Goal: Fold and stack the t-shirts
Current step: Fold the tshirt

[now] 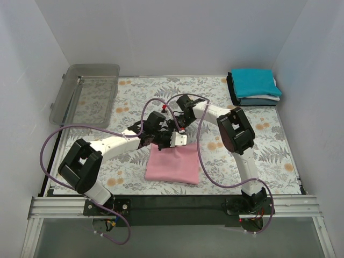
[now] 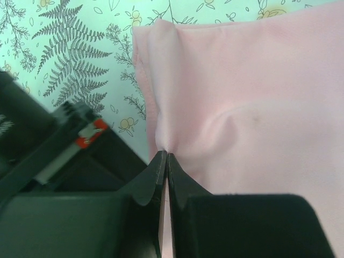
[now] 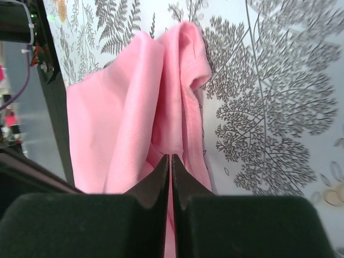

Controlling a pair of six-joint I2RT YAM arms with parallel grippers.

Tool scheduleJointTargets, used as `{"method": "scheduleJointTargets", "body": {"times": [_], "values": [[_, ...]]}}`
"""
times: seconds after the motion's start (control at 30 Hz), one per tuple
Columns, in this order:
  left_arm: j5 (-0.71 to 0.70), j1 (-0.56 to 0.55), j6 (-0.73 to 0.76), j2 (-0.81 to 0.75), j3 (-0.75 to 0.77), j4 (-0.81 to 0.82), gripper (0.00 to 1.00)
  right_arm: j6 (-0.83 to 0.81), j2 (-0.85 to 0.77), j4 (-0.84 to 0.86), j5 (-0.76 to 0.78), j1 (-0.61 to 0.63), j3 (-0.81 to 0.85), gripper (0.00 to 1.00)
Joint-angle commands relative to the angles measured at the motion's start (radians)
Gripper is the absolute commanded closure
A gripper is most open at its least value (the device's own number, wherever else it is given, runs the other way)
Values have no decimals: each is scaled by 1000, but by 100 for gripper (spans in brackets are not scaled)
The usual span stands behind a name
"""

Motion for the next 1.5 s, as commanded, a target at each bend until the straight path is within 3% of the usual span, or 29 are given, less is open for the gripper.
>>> {"method": "scheduleJointTargets", "body": {"times": [0.0, 0.4, 0.63, 1.07, 1.47], "values": [[28, -11, 24, -54, -14, 1, 100, -59, -89, -62, 65, 0, 74, 91], [19, -15, 27, -51, 4, 1, 100, -180, 16, -136, 113, -10, 43, 95], [-13, -17, 32, -50, 32, 39, 100, -186, 76, -139, 64, -9, 37, 96], [-64, 11, 61, 34, 81, 119, 100, -202, 62, -138, 44, -9, 0, 96], [-71, 12, 58, 74, 17, 164, 100, -186, 30, -139, 183, -17, 92, 95]]}}
